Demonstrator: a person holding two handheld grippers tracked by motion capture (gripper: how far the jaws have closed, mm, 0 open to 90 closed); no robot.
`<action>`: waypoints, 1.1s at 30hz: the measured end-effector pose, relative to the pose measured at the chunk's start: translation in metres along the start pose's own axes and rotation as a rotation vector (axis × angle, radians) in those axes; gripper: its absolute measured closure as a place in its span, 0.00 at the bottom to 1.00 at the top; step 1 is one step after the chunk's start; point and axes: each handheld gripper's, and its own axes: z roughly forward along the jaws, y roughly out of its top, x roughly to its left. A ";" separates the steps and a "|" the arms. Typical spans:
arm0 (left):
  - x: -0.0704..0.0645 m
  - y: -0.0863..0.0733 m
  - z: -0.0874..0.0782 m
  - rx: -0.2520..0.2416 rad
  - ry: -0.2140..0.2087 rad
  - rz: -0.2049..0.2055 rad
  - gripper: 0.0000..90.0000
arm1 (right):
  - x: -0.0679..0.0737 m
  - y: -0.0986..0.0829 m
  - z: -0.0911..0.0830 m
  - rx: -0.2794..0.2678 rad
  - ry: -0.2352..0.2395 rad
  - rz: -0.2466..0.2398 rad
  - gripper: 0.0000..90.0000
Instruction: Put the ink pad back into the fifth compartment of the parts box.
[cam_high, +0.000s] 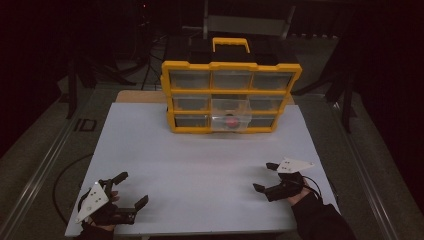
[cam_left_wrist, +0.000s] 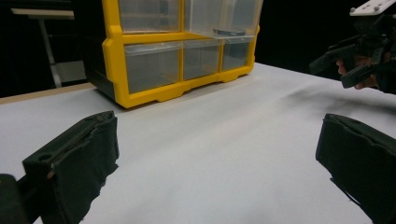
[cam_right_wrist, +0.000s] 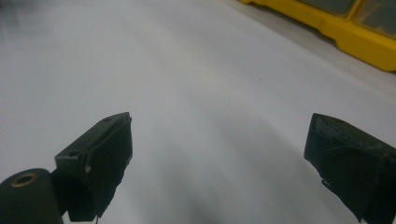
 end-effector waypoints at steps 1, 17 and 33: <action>0.000 0.000 0.000 0.000 0.000 0.001 0.00 | -0.001 -0.002 -0.002 -0.009 0.006 0.006 0.09; 0.000 0.000 0.000 0.003 0.001 0.004 0.00 | -0.007 -0.023 -0.018 -0.096 -0.060 0.059 0.09; -0.002 -0.002 0.002 0.015 -0.002 0.006 0.00 | -0.013 -0.027 -0.005 -0.102 -0.143 0.027 0.09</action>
